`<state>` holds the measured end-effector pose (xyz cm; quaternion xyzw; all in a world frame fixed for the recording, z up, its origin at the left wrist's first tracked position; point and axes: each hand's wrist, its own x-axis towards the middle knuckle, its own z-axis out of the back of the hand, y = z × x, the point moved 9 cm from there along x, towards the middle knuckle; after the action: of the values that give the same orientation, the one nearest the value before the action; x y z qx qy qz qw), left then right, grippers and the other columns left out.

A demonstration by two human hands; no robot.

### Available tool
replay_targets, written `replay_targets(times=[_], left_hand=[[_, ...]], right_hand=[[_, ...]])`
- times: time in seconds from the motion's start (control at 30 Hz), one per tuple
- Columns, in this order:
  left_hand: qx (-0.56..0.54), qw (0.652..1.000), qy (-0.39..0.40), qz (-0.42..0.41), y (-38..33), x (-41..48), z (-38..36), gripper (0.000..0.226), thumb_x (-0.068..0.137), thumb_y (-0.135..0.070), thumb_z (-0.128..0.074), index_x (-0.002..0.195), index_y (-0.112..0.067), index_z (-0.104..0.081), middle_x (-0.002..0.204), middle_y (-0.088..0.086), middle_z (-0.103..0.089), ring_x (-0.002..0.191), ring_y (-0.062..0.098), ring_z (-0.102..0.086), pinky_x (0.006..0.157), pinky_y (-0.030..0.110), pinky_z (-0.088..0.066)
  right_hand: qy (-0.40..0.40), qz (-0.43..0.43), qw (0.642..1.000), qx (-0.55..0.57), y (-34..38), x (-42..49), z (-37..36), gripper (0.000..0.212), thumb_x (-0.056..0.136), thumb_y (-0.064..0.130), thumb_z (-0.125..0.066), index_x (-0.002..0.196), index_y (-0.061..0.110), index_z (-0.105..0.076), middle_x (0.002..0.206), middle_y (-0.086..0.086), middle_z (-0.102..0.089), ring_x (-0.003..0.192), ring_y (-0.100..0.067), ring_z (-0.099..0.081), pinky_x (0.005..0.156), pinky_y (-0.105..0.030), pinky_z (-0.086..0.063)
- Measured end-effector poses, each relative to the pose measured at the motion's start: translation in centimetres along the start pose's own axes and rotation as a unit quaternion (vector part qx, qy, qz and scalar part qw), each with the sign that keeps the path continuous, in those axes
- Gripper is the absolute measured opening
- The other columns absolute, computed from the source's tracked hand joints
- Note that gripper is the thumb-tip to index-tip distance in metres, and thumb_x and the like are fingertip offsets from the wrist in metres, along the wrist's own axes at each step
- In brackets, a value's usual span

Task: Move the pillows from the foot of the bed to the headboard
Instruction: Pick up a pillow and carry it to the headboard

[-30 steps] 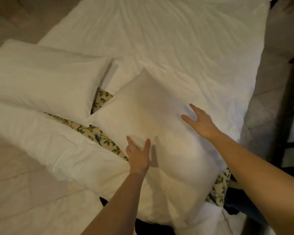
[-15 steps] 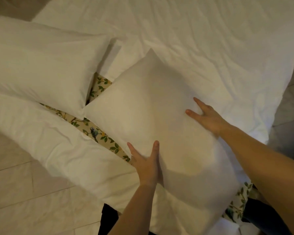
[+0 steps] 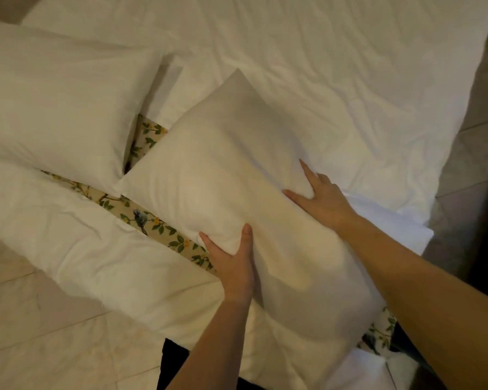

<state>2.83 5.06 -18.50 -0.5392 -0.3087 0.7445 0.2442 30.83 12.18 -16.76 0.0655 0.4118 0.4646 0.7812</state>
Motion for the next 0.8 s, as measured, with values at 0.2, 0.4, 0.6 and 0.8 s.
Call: replay_targets(times=[0.2,0.4,0.6,0.8], left_hand=[[-0.037,0.999,-0.013,0.005,-1.2,-0.7,0.1,0.125,0.077,-0.070,-0.084,0.170,-0.041,-0.005,0.168,-0.009,-0.033,0.151,0.019,-0.040,0.125,0.047,-0.037],[0.005,0.998,-0.040,0.044,-2.1,-0.7,-1.3,0.139,0.066,-0.082,-0.083,0.169,-0.039,-0.002,0.165,0.007,-0.034,0.147,0.032,-0.043,0.118,0.048,-0.040],[0.030,0.995,-0.050,0.082,-1.9,-0.4,-2.0,0.147,0.057,-0.081,-0.088,0.166,-0.045,0.004,0.164,0.013,-0.031,0.143,0.038,-0.045,0.116,0.055,-0.042],[0.004,0.998,-0.037,0.043,-2.7,-1.3,-2.3,0.152,0.055,-0.076,-0.093,0.168,-0.042,0.004,0.164,0.007,-0.034,0.144,0.032,-0.045,0.114,0.048,-0.044]], right_hand=[[0.006,0.013,1.000,0.011,0.4,-1.4,0.3,0.094,0.080,0.095,-0.051,0.158,0.069,-0.005,0.169,-0.005,-0.034,0.150,-0.040,-0.037,0.122,-0.055,-0.035],[0.032,-0.012,0.995,0.095,-1.1,2.9,2.7,0.098,0.062,0.104,-0.062,0.147,0.083,-0.017,0.176,0.007,-0.023,0.160,-0.018,-0.027,0.131,-0.046,-0.024],[0.052,-0.011,0.991,0.123,-0.7,2.6,0.6,0.101,0.078,0.088,-0.067,0.160,0.069,-0.011,0.170,-0.002,-0.034,0.154,-0.027,-0.038,0.126,-0.044,-0.031],[0.015,-0.008,0.995,0.097,0.3,0.4,0.6,0.094,0.079,0.093,-0.058,0.157,0.072,-0.011,0.151,-0.004,-0.049,0.138,-0.033,-0.054,0.116,-0.047,-0.044]])
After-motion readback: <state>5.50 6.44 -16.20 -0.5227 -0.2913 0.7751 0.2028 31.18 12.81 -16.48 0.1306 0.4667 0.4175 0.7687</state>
